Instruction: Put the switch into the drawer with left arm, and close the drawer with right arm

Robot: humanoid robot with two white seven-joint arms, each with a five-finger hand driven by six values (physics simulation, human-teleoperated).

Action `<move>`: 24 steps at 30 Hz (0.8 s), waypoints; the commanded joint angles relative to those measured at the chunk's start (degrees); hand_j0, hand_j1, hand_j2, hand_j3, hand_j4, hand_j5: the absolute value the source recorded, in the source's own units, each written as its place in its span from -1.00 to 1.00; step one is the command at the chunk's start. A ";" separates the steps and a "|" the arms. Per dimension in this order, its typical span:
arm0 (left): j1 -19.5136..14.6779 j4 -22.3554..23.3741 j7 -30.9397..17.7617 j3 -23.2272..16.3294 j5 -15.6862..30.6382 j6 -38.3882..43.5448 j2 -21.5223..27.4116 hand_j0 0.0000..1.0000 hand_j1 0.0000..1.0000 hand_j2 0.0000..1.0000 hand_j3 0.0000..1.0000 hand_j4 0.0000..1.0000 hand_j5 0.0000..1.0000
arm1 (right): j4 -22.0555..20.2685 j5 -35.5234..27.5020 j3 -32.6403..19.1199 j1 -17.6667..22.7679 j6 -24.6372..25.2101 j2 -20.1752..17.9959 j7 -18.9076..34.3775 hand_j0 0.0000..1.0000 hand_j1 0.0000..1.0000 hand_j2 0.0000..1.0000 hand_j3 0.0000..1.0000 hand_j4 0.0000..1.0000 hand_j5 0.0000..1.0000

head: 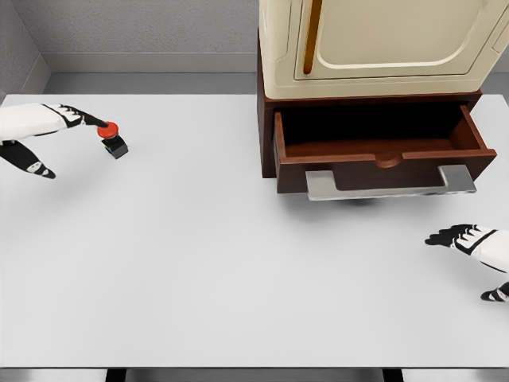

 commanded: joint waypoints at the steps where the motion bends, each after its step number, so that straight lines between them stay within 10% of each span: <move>1: 0.00 0.21 0.02 0.06 0.32 0.16 0.05 1.00 1.00 1.00 1.00 1.00 1.00 | -0.04 -0.41 0.04 -0.09 0.15 -0.11 -0.01 1.00 1.00 1.00 1.00 1.00 1.00; 6: -4.21 1.52 0.02 -1.26 -6.08 0.16 -4.59 1.00 1.00 1.00 1.00 1.00 1.00 | -0.04 -0.41 -0.05 -1.32 0.15 -2.57 0.07 0.96 0.96 0.96 0.96 0.96 0.96; 12: -9.58 19.36 0.02 -1.70 -10.75 0.16 -20.33 1.00 1.00 1.00 1.00 1.00 1.00 | 0.14 -0.85 -3.92 -0.62 0.15 -4.77 1.32 0.10 0.10 0.10 0.10 0.10 0.10; 17: -12.13 22.62 0.02 -2.66 -25.51 0.16 -24.02 1.00 1.00 1.00 1.00 1.00 1.00 | 0.14 -2.61 -6.29 -0.53 0.15 -4.42 1.32 0.11 0.11 0.11 0.11 0.11 0.11; 24: -13.01 21.56 0.02 -4.42 -27.81 0.16 -22.54 1.00 1.00 1.00 1.00 1.00 1.00 | -0.04 -5.60 -3.39 -0.62 0.15 -5.03 1.32 0.13 0.13 0.13 0.13 0.13 0.13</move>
